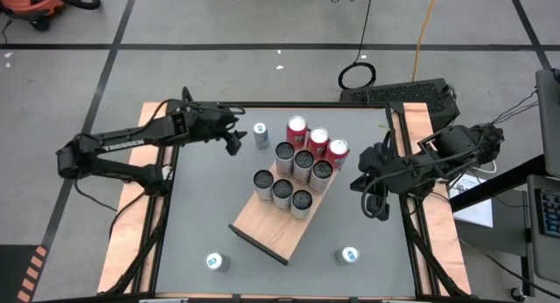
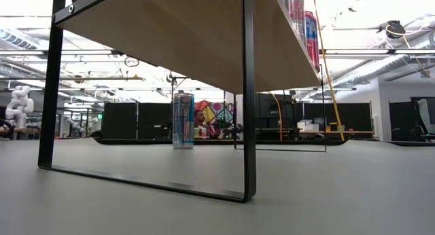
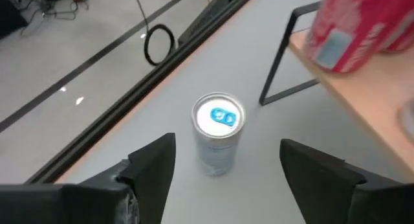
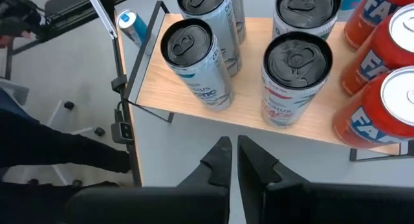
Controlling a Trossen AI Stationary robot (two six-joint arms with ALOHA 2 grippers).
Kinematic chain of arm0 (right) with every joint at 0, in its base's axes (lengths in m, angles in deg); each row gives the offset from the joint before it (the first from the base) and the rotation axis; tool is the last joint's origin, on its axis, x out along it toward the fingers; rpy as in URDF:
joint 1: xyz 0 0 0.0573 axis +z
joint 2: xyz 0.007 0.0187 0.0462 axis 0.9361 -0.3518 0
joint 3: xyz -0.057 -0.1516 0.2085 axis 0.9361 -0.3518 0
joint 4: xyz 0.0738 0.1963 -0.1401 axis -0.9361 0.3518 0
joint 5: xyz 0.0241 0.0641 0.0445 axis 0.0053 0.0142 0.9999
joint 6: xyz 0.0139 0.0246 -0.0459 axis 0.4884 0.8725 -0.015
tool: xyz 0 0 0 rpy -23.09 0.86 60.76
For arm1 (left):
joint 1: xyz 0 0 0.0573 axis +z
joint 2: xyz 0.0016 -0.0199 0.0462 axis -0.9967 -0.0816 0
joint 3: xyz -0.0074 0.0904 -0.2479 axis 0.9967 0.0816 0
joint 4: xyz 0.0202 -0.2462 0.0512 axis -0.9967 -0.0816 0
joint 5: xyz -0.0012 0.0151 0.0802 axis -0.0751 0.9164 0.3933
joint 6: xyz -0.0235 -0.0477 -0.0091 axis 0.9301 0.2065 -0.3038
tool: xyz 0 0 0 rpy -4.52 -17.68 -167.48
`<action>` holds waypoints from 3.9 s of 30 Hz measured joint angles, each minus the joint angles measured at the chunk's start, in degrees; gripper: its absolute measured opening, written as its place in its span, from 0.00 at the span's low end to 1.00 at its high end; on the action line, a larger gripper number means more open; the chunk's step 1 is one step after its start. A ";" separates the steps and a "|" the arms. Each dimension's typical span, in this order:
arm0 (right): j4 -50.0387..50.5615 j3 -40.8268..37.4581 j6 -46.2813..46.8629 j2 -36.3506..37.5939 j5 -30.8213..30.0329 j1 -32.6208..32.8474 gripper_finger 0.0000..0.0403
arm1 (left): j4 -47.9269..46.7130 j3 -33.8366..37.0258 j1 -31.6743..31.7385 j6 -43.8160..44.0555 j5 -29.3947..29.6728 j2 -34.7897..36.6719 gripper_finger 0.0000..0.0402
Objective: Place canned beverage on shelf
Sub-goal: Put the blue soda can on the shelf
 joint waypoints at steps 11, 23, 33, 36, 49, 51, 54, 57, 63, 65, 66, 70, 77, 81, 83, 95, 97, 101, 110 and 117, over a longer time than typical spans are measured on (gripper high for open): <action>-0.09 0.00 8.63 -0.35 0.00 0.00 0.00 | -0.20 -0.34 2.92 -1.27 -0.88 -1.04 0.70; -0.81 0.00 13.41 -0.35 0.02 0.00 0.00 | 2.58 -0.37 8.06 -6.35 -12.90 -10.14 0.97; -1.28 0.00 15.19 -0.35 -0.02 0.00 0.00 | 6.70 -0.46 8.10 -14.84 -14.41 -12.62 0.96; -1.66 0.00 15.21 -0.35 -0.26 0.00 0.00 | 8.93 -0.46 8.21 -15.29 -14.78 -13.23 0.96; -1.62 0.00 14.61 -0.61 -2.12 0.02 0.00 | 10.30 -0.46 8.15 -15.22 -14.91 -19.88 0.96; -1.62 0.00 14.60 -0.61 -3.04 0.02 0.00 | 11.46 -0.46 8.15 -15.21 -14.99 -20.59 0.96; -1.62 0.00 14.55 -0.61 -3.06 0.02 0.00 | 12.51 -0.46 8.02 -15.12 -15.99 -21.51 0.96; -1.63 0.00 14.59 -0.61 -3.04 0.02 0.00 | 12.43 -0.46 7.82 -14.90 -16.03 -21.83 0.96; -1.62 0.00 12.98 -0.61 -3.04 0.02 0.00 | 15.84 -0.46 7.38 -14.88 -16.05 -21.78 0.96; -1.62 0.00 11.88 -0.61 -3.04 0.02 0.00 | 16.88 -0.46 7.38 -14.88 -15.93 -21.75 0.94; -1.62 0.00 11.69 -0.61 -3.04 0.02 0.00 | 16.97 -0.46 7.38 -14.88 -15.57 -21.75 0.93; -1.62 0.00 11.54 -0.61 -3.31 0.02 0.00 | 16.30 -0.46 7.38 -14.83 -14.87 -21.75 0.87; -1.60 0.00 9.46 -0.61 -3.43 0.02 0.00 | 14.52 -0.46 7.38 -14.78 -14.72 -22.03 0.80; -1.60 0.00 8.24 -0.61 -3.43 0.02 0.00 | 14.52 -0.46 7.32 -14.75 -14.72 -22.04 0.77; -1.58 0.00 7.79 -0.61 -3.43 0.02 0.00 | 14.54 -0.45 7.01 -14.78 -14.70 -22.04 0.74; -1.58 0.00 6.71 -0.59 -6.23 0.00 0.00 | 15.33 -0.39 5.12 -14.72 -14.54 -22.08 0.58; -1.58 0.00 6.71 -0.59 -6.23 0.02 0.00 | 15.40 -0.39 5.09 -14.58 -13.81 -22.08 0.58; -1.58 0.00 6.71 -0.59 -6.23 0.00 0.00 | 15.96 -0.35 5.13 -14.48 -13.14 -22.10 0.64; -1.60 0.00 6.71 -0.59 -6.23 0.02 0.00 | 21.24 -0.45 4.98 -13.29 -13.32 -24.47 0.90; -1.73 0.00 7.32 -0.59 -6.21 0.01 0.00 | 21.77 -0.37 4.82 -13.28 -12.77 -27.24 0.83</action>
